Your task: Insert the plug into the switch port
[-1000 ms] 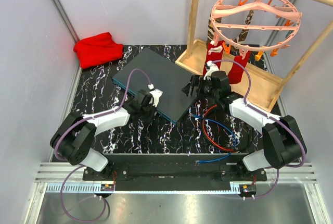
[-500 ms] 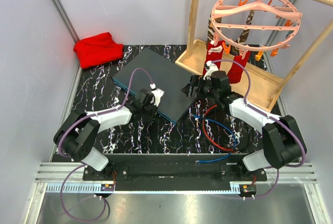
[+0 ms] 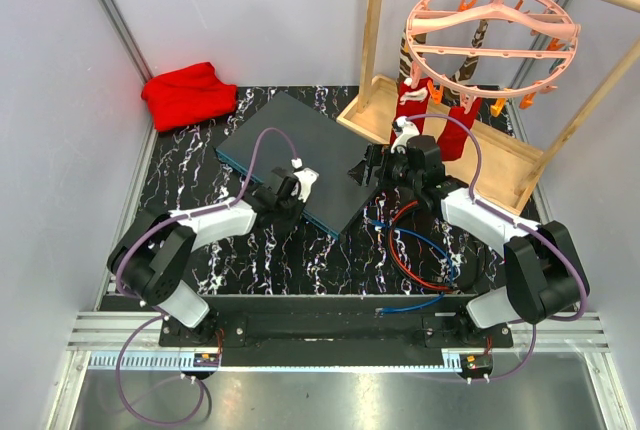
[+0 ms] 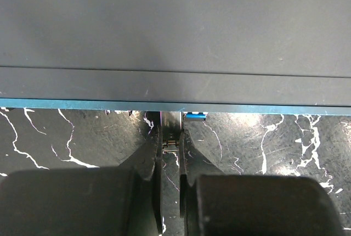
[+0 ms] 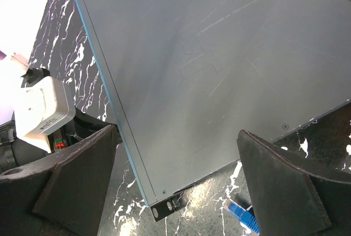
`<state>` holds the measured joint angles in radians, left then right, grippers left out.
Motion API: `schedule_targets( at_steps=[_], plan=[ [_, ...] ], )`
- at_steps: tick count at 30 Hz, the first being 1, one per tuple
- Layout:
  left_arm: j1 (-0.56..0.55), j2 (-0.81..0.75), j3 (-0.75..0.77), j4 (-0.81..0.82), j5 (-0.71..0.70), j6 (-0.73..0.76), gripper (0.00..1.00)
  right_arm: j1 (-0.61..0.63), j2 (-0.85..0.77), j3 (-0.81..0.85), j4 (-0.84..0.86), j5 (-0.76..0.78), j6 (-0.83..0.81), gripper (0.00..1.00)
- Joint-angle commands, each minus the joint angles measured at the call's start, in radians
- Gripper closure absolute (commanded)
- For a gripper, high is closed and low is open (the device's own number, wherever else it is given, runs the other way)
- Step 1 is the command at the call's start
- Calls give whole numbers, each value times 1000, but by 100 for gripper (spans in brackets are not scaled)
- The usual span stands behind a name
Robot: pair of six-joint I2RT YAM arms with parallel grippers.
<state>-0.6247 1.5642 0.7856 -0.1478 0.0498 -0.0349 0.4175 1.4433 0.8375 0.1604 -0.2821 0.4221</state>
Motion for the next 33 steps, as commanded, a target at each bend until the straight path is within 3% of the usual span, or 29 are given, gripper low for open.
schedule_targets(
  at_steps=[1, 4, 18, 21, 25, 28, 33],
  plan=[
    [-15, 3, 53, 145, 59, -7, 100, -8, -3, 8, 53, -25, -23, 0],
    [-15, -9, 40, 174, 50, -13, 96, -8, -6, 6, 53, -26, -26, 0],
    [-15, -111, -45, 151, 24, -66, 62, -8, -12, 2, 53, -32, -28, 0],
    [-15, -150, -72, 123, 19, -86, 54, -8, -12, 0, 53, -35, -25, 1],
    [-15, -223, -127, 99, 2, -134, 33, -8, -15, 0, 53, -34, -26, 0],
    [-15, -279, -167, 80, -40, -203, 28, -8, -12, 0, 53, -29, -26, 0],
    [-15, -352, -220, 21, -281, -430, 24, -8, -15, -3, 50, -26, -26, 0]
  ],
)
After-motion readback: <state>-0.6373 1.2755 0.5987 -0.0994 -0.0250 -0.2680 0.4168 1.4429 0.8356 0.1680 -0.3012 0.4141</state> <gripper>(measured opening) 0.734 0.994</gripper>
